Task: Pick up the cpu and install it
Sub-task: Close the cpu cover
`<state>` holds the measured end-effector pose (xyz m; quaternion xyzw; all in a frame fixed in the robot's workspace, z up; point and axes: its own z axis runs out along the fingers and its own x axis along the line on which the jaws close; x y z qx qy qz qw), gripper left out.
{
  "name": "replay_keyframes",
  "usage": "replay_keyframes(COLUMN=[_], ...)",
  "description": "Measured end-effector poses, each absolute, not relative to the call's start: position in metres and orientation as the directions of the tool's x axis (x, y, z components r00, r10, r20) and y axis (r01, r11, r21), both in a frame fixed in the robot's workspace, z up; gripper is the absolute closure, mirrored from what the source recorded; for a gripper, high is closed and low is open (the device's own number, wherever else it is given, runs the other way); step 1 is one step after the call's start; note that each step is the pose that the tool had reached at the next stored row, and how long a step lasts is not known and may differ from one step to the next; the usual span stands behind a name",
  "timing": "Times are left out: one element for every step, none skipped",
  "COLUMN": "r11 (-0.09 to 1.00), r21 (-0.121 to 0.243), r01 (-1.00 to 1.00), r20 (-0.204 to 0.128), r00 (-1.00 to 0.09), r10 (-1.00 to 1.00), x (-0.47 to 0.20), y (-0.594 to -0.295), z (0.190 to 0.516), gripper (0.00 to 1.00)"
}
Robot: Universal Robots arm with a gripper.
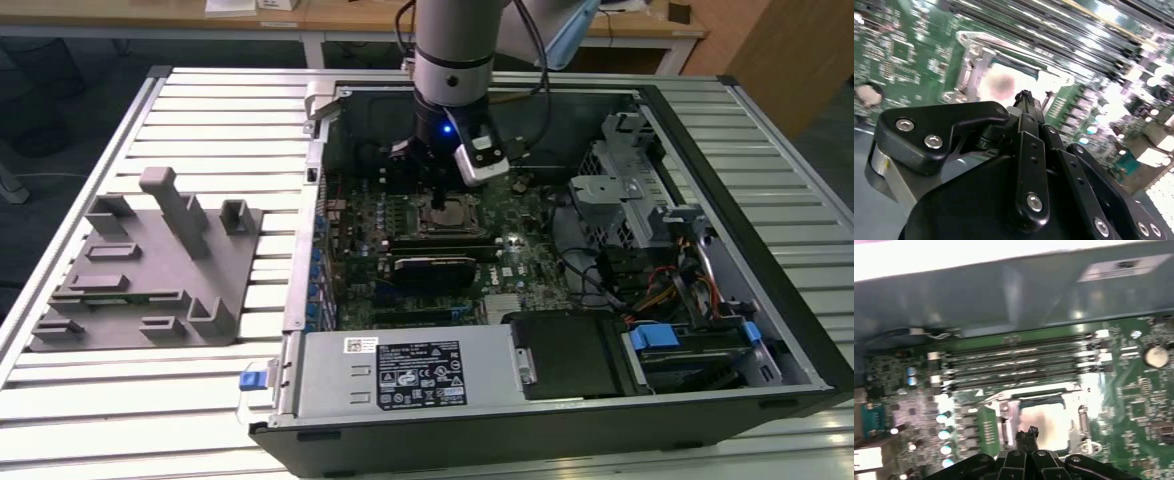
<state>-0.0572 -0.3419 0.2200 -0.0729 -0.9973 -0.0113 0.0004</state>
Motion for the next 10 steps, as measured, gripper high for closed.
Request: replay_keyframes(r11=[0.989, 0.989, 0.989, 0.989, 0.989, 0.989, 0.989, 0.989, 0.989, 0.989], r21=[0.023, 0.023, 0.023, 0.023, 0.022, 0.023, 0.023, 0.023, 0.023, 0.022], r01=[0.145, 0.145, 0.145, 0.145, 0.145, 0.145, 0.145, 0.146, 0.145, 0.145], r20=[0.002, 0.002, 0.002, 0.002, 0.002, 0.002, 0.002, 0.002, 0.002, 0.002], r00=[-0.989, -0.989, -0.989, -0.989, -0.989, -0.989, -0.989, -0.989, -0.989, -0.989], r10=[0.145, 0.145, 0.145, 0.145, 0.145, 0.145, 0.145, 0.145, 0.145, 0.145], x=[-0.0538, -0.0509, -0.0484, -0.0463, -0.0449, -0.0446, -0.0446, -0.0445, -0.0445, -0.0444], y=[-0.3419, -0.3419, -0.3419, -0.3418, -0.3419, -0.3419, -0.3419, -0.3419, -0.3418, -0.3418], z=[0.22, 0.22, 0.22, 0.2199, 0.22, 0.22, 0.22, 0.2199, 0.22, 0.2204], gripper=[0.89, 0.89, 0.89, 0.89, 0.89, 0.89, 0.89, 0.89, 0.89, 0.89])
